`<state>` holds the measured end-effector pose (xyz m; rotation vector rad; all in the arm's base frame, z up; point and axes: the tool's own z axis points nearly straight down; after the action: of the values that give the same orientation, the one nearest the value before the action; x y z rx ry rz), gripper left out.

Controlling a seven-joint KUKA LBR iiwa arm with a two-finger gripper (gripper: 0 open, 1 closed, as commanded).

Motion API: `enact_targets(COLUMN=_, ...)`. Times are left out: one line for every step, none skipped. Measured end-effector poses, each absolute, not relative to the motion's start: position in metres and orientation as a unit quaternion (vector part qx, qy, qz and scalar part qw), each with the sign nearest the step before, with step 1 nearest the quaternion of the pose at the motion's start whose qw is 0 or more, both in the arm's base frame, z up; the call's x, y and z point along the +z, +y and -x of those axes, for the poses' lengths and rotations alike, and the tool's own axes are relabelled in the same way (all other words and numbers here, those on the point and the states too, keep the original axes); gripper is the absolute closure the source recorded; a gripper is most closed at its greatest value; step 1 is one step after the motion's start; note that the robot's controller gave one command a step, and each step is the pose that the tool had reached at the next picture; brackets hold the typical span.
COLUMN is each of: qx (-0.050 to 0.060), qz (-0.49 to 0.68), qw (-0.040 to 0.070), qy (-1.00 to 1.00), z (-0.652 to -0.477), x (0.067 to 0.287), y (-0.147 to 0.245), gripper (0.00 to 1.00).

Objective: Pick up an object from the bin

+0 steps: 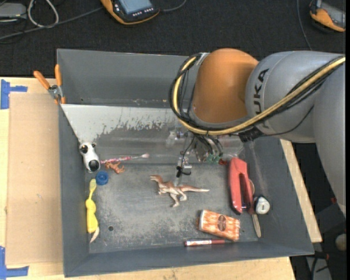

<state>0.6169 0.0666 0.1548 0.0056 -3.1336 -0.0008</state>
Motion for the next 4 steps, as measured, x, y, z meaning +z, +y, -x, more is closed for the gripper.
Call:
enact_targets(qx=0.000, qz=-0.001, qw=0.000, qy=-1.000, z=-0.618, x=0.160, y=0.066, gripper=0.00)
enact_targets(qx=-0.001, qz=-0.014, qw=0.001, qy=-1.000, z=-0.595, x=0.088, y=0.027, gripper=0.00)
enact_targets(qx=-0.002, qz=-0.008, qw=-0.004, qy=-1.000, z=-0.556, x=0.090, y=0.008, gripper=1.00)
enact_targets(qx=-0.002, qz=-0.007, qw=-0.004, qy=-1.000, z=-0.556, x=0.090, y=0.008, gripper=1.00)
